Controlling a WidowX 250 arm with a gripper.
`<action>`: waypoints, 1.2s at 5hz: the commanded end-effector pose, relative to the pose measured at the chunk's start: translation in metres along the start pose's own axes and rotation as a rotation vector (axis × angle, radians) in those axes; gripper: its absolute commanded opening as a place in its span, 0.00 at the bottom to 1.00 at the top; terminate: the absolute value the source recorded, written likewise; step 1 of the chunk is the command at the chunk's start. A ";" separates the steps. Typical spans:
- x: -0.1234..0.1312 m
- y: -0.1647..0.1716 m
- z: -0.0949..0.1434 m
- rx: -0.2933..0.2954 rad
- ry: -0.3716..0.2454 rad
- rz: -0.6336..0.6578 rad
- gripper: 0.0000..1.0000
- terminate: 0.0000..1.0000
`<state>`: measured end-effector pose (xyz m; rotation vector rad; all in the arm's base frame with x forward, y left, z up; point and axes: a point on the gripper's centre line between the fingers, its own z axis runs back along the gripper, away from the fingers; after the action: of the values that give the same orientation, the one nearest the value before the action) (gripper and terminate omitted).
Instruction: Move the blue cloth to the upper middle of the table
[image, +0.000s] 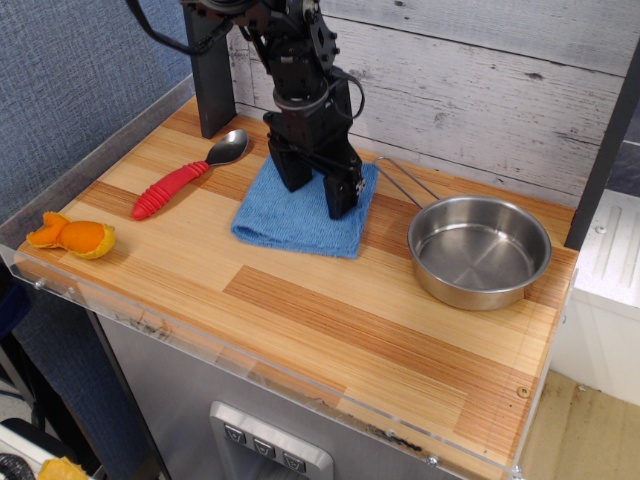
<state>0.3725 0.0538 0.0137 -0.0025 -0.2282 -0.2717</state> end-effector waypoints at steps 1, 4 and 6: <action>0.025 0.006 0.015 0.016 -0.060 -0.018 1.00 0.00; 0.027 -0.008 0.054 0.014 -0.096 -0.038 1.00 0.00; 0.027 -0.020 0.096 0.028 -0.165 -0.037 1.00 0.00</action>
<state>0.3722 0.0286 0.0902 -0.0115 -0.3372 -0.2943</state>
